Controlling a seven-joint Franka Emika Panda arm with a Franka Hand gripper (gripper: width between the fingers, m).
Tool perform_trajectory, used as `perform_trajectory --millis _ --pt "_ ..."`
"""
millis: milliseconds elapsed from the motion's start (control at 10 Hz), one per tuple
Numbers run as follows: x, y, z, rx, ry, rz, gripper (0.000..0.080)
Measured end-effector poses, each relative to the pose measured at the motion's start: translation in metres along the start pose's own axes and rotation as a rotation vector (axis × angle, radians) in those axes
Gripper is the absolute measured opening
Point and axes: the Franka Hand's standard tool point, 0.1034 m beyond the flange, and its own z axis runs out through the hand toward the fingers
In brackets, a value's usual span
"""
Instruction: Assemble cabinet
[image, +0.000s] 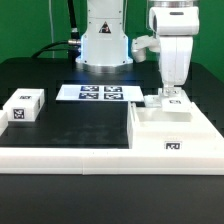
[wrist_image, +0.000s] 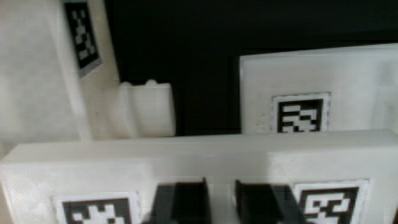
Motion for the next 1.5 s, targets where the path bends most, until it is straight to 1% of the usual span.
perform_trajectory --millis 300,400,600,1300,1400,1500 --pt "0.0 0.0 0.0 0.0 0.0 0.0 0.0071" --pt "0.0 0.002 -0.002 -0.003 0.0 0.0 0.0071" --pt "0.0 0.017 -0.004 -0.003 -0.001 0.007 0.0071" --pt "0.0 0.019 -0.004 -0.002 -0.001 0.007 0.0071" --pt "-0.003 0.029 -0.007 0.011 -0.008 -0.005 0.007" --pt "-0.002 0.042 -0.009 0.004 -0.006 0.0 0.007"
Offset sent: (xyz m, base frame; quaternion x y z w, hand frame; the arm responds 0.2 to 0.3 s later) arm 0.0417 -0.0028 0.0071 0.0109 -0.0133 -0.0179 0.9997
